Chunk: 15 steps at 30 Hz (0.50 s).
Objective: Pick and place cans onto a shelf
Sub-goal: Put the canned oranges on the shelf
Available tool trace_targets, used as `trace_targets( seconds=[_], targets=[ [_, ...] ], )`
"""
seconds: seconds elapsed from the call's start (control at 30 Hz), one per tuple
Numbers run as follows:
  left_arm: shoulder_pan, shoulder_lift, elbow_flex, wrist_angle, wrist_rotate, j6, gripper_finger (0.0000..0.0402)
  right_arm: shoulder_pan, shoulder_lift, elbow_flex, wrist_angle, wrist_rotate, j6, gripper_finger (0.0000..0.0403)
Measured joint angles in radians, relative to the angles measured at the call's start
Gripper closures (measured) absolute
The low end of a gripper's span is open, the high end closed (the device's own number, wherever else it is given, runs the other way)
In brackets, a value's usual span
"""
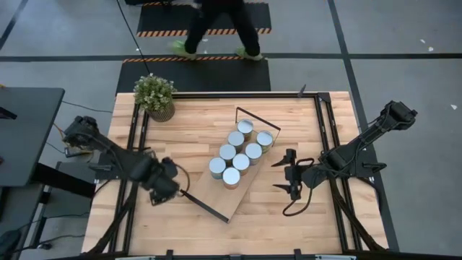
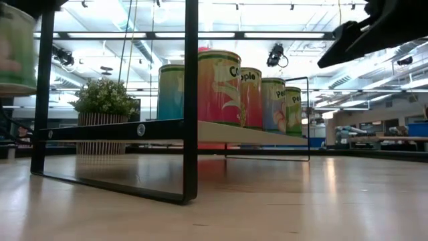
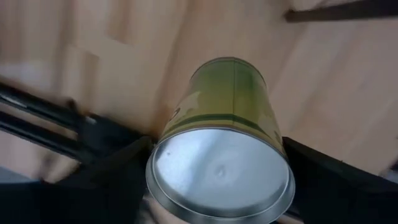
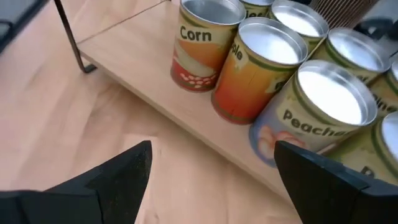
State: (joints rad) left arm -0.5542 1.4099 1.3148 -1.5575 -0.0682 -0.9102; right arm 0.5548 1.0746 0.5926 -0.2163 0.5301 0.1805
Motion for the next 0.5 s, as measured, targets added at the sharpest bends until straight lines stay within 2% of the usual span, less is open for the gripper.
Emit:
trace_targets(
  seconds=[0.23, 0.5],
  targets=[
    [0.133, 0.000, 0.001, -0.015, -0.074, 0.366, 0.0073, -0.001, 0.014, 0.000, 0.023, -0.001, 0.123, 0.0057],
    [0.228, 0.000, 0.049, -0.001, -0.114, 0.577, 0.0072, 0.017, 0.117, 0.000, 0.126, 0.016, 0.196, 0.0057]
  ],
)
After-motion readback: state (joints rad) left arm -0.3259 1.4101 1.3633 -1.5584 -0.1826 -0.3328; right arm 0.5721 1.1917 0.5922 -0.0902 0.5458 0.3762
